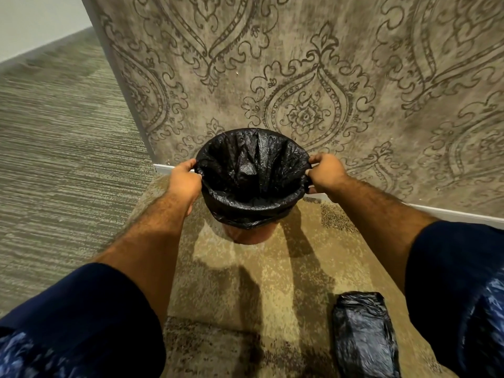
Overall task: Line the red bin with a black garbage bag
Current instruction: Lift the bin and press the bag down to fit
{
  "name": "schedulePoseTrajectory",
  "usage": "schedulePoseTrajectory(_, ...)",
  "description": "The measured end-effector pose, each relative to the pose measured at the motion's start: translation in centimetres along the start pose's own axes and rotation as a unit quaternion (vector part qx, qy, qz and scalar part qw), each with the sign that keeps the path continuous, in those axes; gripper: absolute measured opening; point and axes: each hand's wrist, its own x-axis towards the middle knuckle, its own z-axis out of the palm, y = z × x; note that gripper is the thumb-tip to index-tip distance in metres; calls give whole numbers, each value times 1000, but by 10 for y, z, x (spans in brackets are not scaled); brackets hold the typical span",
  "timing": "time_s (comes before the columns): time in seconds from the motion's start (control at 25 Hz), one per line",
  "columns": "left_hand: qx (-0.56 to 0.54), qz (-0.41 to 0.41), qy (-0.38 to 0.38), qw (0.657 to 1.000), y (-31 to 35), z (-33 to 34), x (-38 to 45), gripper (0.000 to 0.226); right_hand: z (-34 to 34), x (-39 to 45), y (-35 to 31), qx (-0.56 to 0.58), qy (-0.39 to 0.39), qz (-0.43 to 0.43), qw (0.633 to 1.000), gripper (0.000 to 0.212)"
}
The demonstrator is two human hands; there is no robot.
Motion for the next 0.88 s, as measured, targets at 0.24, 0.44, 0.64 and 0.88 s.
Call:
schedulePoseTrajectory(0.24, 29, 28, 17, 999, 3, 4, -10, 63, -2, -6, 2, -53, -19, -2, 998, 42)
schedulePoseTrajectory(0.44, 78, 97, 73, 990, 12, 10, -17, 58, -7, -16, 9, -141, -1, -84, 987, 53)
schedulePoseTrajectory(0.64, 151, 132, 36, 979, 24, 24, -24, 51, -9, -23, 21, -161, 0, -154, 975, 51)
schedulePoseTrajectory(0.88, 300, 182, 66, 934, 19, 26, -42, 57, -3, -38, 33, -342, -24, -217, 914, 76)
